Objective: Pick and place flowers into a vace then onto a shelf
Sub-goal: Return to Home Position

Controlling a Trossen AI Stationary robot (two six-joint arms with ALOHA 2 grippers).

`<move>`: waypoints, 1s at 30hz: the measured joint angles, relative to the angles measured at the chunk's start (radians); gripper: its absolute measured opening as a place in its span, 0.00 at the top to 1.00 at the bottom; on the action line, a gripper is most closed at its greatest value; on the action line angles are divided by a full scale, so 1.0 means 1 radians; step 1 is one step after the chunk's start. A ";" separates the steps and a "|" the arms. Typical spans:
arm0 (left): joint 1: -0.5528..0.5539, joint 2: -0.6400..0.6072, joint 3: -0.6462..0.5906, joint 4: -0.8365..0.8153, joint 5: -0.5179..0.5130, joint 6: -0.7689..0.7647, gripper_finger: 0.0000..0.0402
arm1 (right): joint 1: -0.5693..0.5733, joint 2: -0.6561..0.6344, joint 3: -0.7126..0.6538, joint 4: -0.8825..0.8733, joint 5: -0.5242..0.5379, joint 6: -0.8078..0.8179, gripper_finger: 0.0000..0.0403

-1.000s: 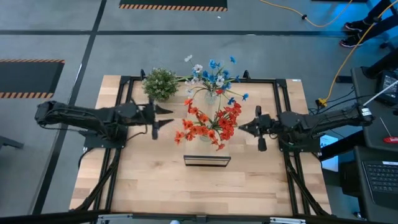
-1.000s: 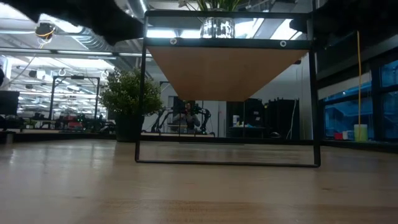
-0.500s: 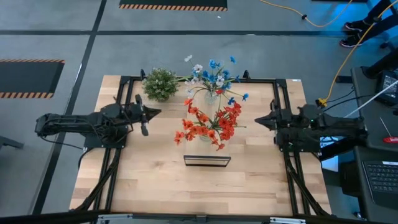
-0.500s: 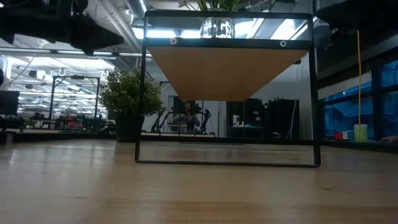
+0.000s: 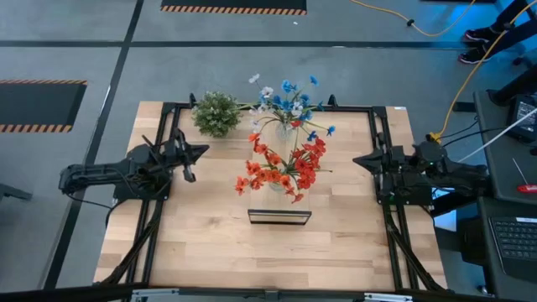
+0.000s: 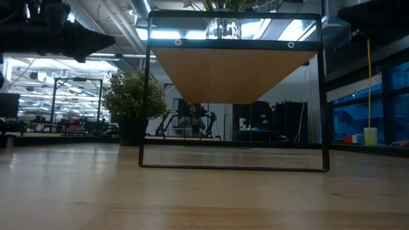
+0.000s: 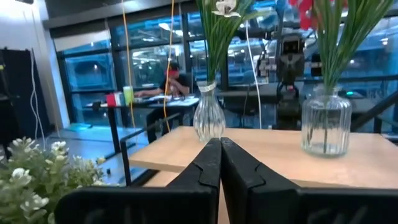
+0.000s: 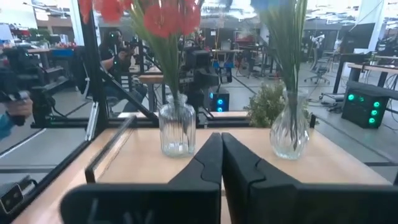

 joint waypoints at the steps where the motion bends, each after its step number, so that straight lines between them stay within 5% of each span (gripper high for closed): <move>1: 0.000 -0.018 -0.006 -0.005 0.000 0.004 1.00 | 0.000 -0.002 -0.012 0.002 0.000 0.001 0.99; 13: 0.000 -0.075 -0.035 -0.029 0.038 -0.034 0.99 | 0.000 -0.003 -0.165 0.146 -0.041 0.023 0.99; 20: 0.000 -0.075 -0.035 -0.027 0.041 -0.043 0.99 | 0.000 -0.003 -0.322 0.441 -0.087 -0.093 0.99; 30: -0.002 -0.075 -0.035 -0.036 0.071 -0.047 1.00 | 0.001 -0.002 -0.340 0.436 -0.111 -0.091 0.99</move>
